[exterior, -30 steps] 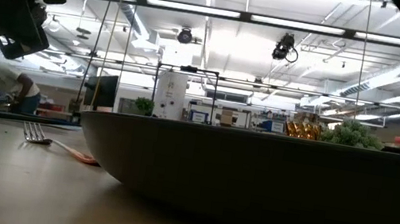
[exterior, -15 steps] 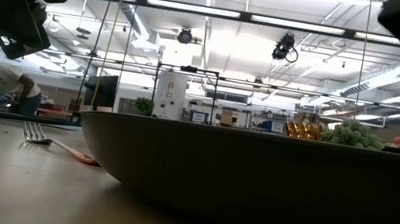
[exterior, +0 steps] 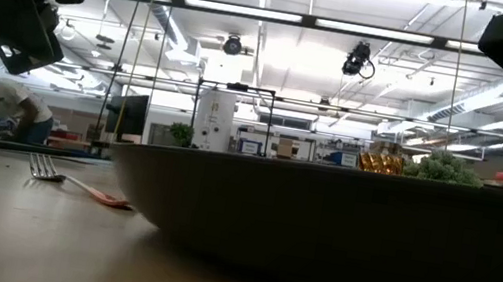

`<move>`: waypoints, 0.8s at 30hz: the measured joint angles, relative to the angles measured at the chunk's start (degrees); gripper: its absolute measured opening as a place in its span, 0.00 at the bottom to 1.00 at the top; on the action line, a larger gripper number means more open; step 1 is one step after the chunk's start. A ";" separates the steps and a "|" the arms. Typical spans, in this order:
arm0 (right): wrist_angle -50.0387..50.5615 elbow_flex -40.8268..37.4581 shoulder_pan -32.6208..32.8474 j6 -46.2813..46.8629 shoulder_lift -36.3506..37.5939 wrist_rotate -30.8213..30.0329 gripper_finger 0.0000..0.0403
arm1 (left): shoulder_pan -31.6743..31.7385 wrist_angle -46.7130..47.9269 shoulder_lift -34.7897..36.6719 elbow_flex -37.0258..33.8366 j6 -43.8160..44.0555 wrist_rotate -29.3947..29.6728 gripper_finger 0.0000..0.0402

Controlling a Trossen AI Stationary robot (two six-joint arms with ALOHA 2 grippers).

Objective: Pick and place plate/cup/fork/spoon on tray
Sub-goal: Put the black plate on the black serving tray

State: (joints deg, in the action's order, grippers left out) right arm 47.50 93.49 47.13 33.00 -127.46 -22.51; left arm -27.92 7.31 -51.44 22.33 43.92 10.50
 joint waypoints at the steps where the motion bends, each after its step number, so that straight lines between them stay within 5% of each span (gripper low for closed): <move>1: 0.63 0.41 0.00 -0.02 0.00 0.30 0.11 | 0.00 0.00 0.00 0.00 0.00 0.00 0.13; 13: 17.49 13.51 0.04 0.15 0.00 1.15 0.04 | 0.00 -0.02 0.00 0.00 0.02 0.00 0.13; 24: 28.96 22.73 -0.26 -1.14 0.02 -9.98 0.04 | -0.02 -0.02 0.00 0.00 -0.04 1.26 0.13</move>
State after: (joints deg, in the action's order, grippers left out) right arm 76.46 116.22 46.88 31.86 -127.44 -32.49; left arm -27.94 7.29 -51.44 22.33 43.88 11.76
